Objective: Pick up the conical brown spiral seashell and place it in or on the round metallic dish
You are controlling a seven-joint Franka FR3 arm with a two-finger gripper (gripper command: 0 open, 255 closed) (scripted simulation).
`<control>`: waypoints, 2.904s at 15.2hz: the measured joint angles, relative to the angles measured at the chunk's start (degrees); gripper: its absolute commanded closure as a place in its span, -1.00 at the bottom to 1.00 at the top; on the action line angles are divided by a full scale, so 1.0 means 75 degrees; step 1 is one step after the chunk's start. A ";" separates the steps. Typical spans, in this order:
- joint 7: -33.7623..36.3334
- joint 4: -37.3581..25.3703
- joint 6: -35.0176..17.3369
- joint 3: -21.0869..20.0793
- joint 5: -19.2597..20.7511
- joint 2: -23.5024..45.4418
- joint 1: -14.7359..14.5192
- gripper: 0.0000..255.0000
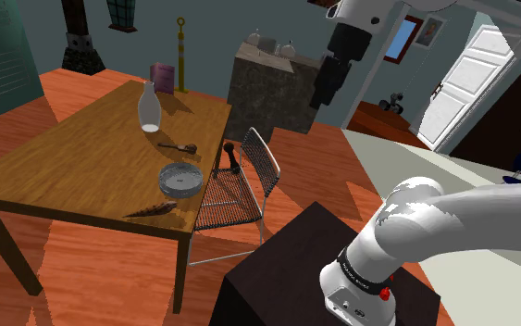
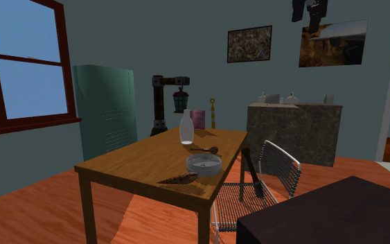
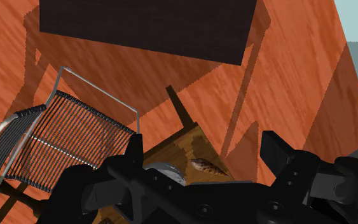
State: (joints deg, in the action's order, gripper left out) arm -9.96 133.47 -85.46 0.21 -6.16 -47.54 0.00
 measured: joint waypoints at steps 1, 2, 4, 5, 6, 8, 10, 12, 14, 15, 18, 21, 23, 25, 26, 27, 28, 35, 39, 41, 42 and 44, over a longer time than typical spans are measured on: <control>0.0000 0.0000 0.0000 0.0000 0.0000 0.0000 0.0000 -1.00; -0.0046 0.0036 -0.0107 -0.0012 0.0002 0.0091 -0.0024 -1.00; -0.0181 0.0133 -0.0449 -0.0067 0.0002 0.0396 -0.0109 -1.00; -0.0280 0.0156 -0.0649 -0.0080 0.0016 0.0606 -0.0150 -1.00; -0.0398 0.0217 -0.0863 -0.0079 0.0040 0.0799 -0.0185 -1.00; -0.0562 0.0248 -0.1350 -0.0151 0.0042 0.1324 -0.0286 -1.00; -0.0756 0.0190 -0.1754 -0.0189 0.0066 0.1850 -0.0368 -1.00; -0.0927 0.0177 -0.2136 -0.0245 0.0088 0.2313 -0.0451 -1.00; -0.1097 0.0091 -0.2538 -0.0302 0.0115 0.2870 -0.0528 -1.00; -0.1142 0.0024 -0.2728 -0.0358 0.0117 0.3155 -0.0581 -1.00; -0.1363 -0.0082 -0.3281 -0.0462 0.0173 0.3913 -0.0692 -1.00; -0.1594 -0.0517 -0.3668 -0.0539 0.0280 0.4830 -0.0768 -1.00; -0.1697 -0.0737 -0.3955 -0.0620 0.0352 0.5402 -0.0837 -1.00; -0.1748 -0.0974 -0.4206 -0.0723 0.0432 0.5956 -0.0929 -1.00; -0.1804 -0.1126 -0.4320 -0.0752 0.0486 0.6252 -0.0956 -1.00; -0.1878 -0.1270 -0.4405 -0.0768 0.0547 0.6517 -0.0972 -1.00; -0.1897 -0.1439 -0.4504 -0.0809 0.0607 0.6815 -0.1016 -1.00; -0.2095 -0.2839 -0.4927 -0.0993 0.1108 0.8885 -0.1341 -1.00; -0.2239 -0.3735 -0.5075 -0.1031 0.1421 1.0077 -0.1551 -1.00; -0.2277 -0.4238 -0.5060 -0.1058 0.1568 1.0634 -0.1702 -1.00; -0.2309 -0.4450 -0.5091 -0.1062 0.1642 1.0915 -0.1768 -1.00; -0.2413 -0.4994 -0.5066 -0.1056 0.1788 1.1500 -0.1886 -1.00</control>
State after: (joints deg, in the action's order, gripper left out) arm -28.06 96.02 -123.45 -7.71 7.25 38.71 -14.15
